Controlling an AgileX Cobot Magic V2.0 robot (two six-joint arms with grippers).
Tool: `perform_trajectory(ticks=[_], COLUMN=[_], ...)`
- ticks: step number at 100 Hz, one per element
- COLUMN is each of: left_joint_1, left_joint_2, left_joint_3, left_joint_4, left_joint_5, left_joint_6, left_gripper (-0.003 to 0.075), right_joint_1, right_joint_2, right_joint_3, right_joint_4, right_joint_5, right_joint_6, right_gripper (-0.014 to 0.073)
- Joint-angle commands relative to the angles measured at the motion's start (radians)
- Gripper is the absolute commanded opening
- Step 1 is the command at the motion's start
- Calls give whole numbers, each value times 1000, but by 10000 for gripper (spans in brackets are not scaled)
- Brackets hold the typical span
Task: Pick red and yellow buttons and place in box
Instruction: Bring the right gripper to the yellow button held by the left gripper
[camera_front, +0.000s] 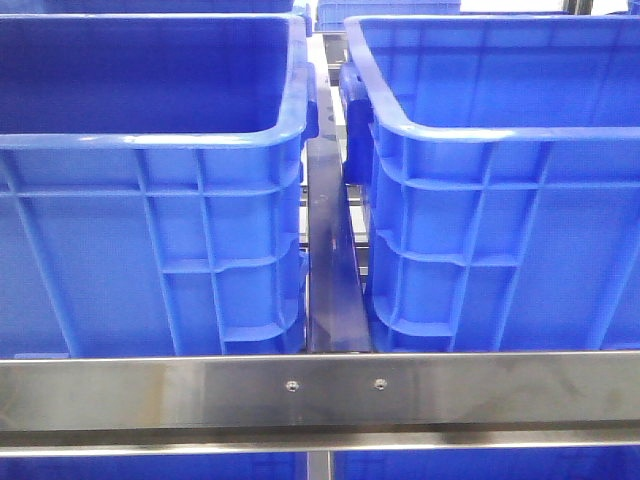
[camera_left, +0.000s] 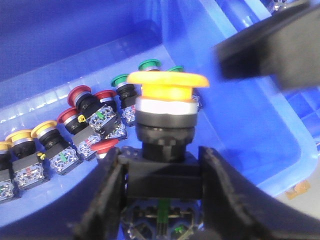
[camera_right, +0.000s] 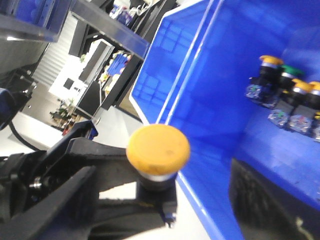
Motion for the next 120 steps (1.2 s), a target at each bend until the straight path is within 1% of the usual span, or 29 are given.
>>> perform_trajectory(ticks=[1, 23, 44, 52, 64, 70, 71, 79, 80, 89, 96, 100, 104, 112, 117, 120], left_joint_1=[-8, -8, -8, -8, -8, -8, -8, -8, -8, -8, -8, -8, -8, -8, -8, -8], left_joint_2=[-18, -18, -18, -18, -18, -18, -18, -18, -18, -18, -18, -18, -18, -18, -18, -18], left_joint_3=[-29, -29, -29, -29, -29, -29, -29, -29, -29, -29, -29, -29, -29, -29, -29, -29], left_joint_4=[1, 1, 1, 1, 1, 1, 1, 1, 1, 1, 1, 1, 1, 1, 1, 1], left_joint_5=[-65, -65, -65, -65, -65, -65, -65, -65, -65, -65, -65, -65, -65, -65, -65, -65], left_joint_6=[-3, -3, -3, -3, -3, -3, -3, -3, -3, -3, -3, -3, -3, -3, -3, -3], left_gripper=[-19, -19, -19, -19, -19, -19, -19, -19, -19, -19, -18, -18, -17, 2, 50, 94], right_joint_1=[15, 49, 60, 68, 77, 79, 79, 79, 79, 79, 79, 79, 79, 79, 79, 79], right_joint_2=[-20, 22, 47, 59, 79, 83, 83, 83, 83, 83, 83, 83, 83, 83, 83, 83], right_joint_3=[-67, -133, -169, -180, -191, -191, -191, -191, -191, -192, -192, -192, -192, -192, -192, -192], right_joint_4=[69, 69, 69, 69, 69, 69, 69, 69, 69, 69, 69, 69, 69, 69, 69, 69], right_joint_5=[31, 15, 21, 25, 46, 47, 47, 47, 47, 47, 48, 48, 48, 48, 49, 49], right_joint_6=[-7, -4, -4, -4, 9, 23, 23, 25, 25, 25, 25, 25, 25, 25, 25, 25], right_gripper=[562, 562, 562, 550, 466, 401, 401, 293, 293, 156, 76, 45, 31, 26, 26, 26])
